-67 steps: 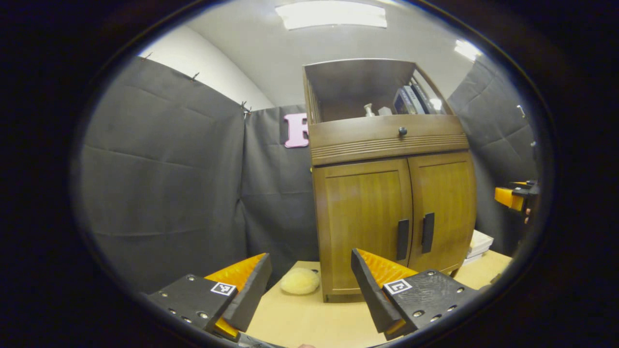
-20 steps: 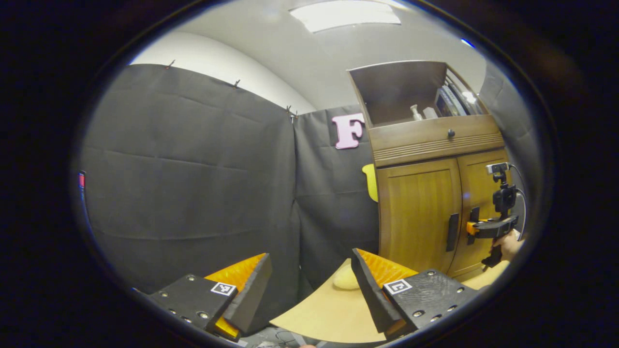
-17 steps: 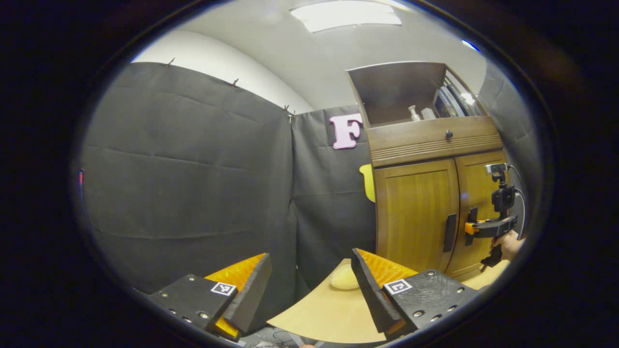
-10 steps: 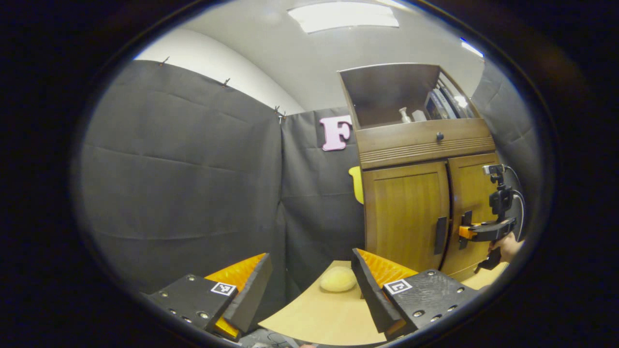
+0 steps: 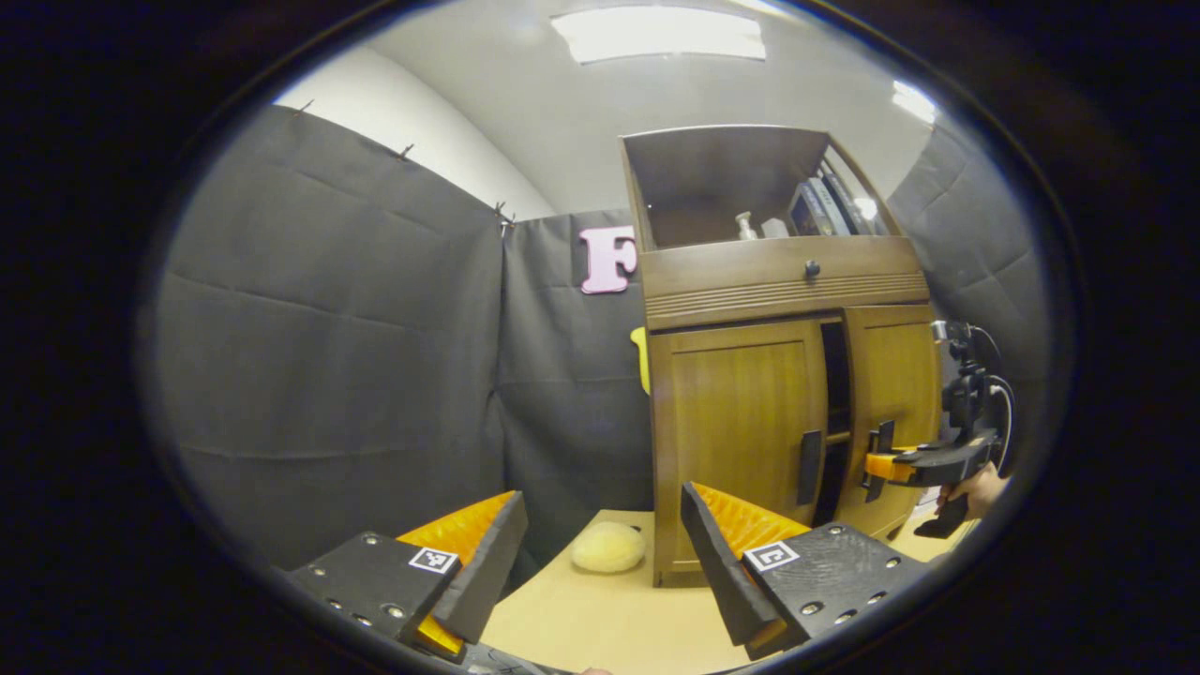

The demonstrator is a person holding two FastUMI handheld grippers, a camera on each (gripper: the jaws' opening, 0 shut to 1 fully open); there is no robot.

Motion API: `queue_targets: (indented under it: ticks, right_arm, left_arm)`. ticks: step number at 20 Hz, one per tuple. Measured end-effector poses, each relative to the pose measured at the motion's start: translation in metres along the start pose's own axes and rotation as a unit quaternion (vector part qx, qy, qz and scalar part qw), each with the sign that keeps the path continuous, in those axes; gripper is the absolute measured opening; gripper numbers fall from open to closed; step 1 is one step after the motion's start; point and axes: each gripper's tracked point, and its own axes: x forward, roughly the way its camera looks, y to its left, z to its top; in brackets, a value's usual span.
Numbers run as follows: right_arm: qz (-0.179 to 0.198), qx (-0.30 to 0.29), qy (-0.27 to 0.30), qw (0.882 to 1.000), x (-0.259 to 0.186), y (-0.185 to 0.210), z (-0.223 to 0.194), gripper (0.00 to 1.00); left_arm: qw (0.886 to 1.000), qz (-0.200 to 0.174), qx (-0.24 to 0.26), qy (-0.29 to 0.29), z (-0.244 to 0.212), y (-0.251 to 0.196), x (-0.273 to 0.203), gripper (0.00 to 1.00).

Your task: Open the right door of the double-door shoe cabinet with the right hand, and open the left door with the left hand.

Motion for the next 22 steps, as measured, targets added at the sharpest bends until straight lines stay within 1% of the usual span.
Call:
queue_targets:
  ticks: [1, 2, 5, 6, 7, 10, 11, 12, 13, 19, 20, 21, 22]
  right_arm:
    - [0.004, 0.002, 0.0, 1.0, -0.006, -0.001, -0.003, 0.17]
    - [0.007, 0.002, -0.001, 1.0, -0.011, -0.002, -0.003, 0.2]
    - [0.015, 0.002, -0.001, 1.0, -0.024, -0.004, -0.004, 0.2]
    - [0.017, 0.005, 0.001, 1.0, -0.029, -0.006, -0.004, 0.17]
    - [0.018, 0.009, 0.003, 1.0, -0.035, -0.007, -0.007, 0.2]
    - [0.021, 0.01, 0.008, 1.0, -0.051, -0.012, -0.008, 0.2]
    - [0.021, 0.009, 0.01, 1.0, -0.062, -0.012, -0.011, 0.2]
    - [0.021, 0.009, 0.012, 1.0, -0.068, -0.015, -0.012, 0.17]
    - [0.021, 0.009, 0.013, 1.0, -0.074, -0.017, -0.013, 0.2]
    - [0.017, 0.007, 0.018, 1.0, -0.105, -0.035, -0.016, 0.2]
    - [0.016, 0.007, 0.019, 1.0, -0.11, -0.038, -0.015, 0.17]
    - [0.013, 0.007, 0.021, 1.0, -0.114, -0.042, -0.017, 0.2]
    - [0.009, 0.004, 0.023, 1.0, -0.119, -0.047, -0.018, 0.2]
  left_arm:
    - [1.0, -0.006, -0.001, 0.001, 0.0, -0.002, 0.0, 0.96]
    - [1.0, -0.012, -0.002, 0.001, 0.001, -0.003, -0.001, 0.96]
    - [1.0, -0.028, -0.002, 0.002, -0.002, -0.007, 0.005, 0.96]
    - [0.999, -0.034, -0.003, 0.003, -0.004, -0.01, 0.008, 0.96]
    - [0.999, -0.04, -0.004, 0.004, -0.006, -0.012, 0.011, 0.96]
    - [0.998, -0.058, -0.009, 0.006, -0.011, -0.018, 0.012, 0.96]
    - [0.998, -0.065, -0.01, 0.006, -0.012, -0.02, 0.012, 0.96]
    - [0.997, -0.071, -0.011, 0.005, -0.011, -0.02, 0.013, 0.96]
    - [0.997, -0.077, -0.011, 0.004, -0.012, -0.022, 0.014, 0.96]
    - [0.993, -0.115, -0.015, 0.003, -0.016, -0.033, 0.018, 0.96]
    - [0.992, -0.122, -0.015, 0.003, -0.016, -0.035, 0.019, 0.96]
    - [0.992, -0.127, -0.016, 0.003, -0.015, -0.036, 0.019, 0.96]
    - [0.991, -0.133, -0.015, 0.003, -0.016, -0.037, 0.019, 0.96]
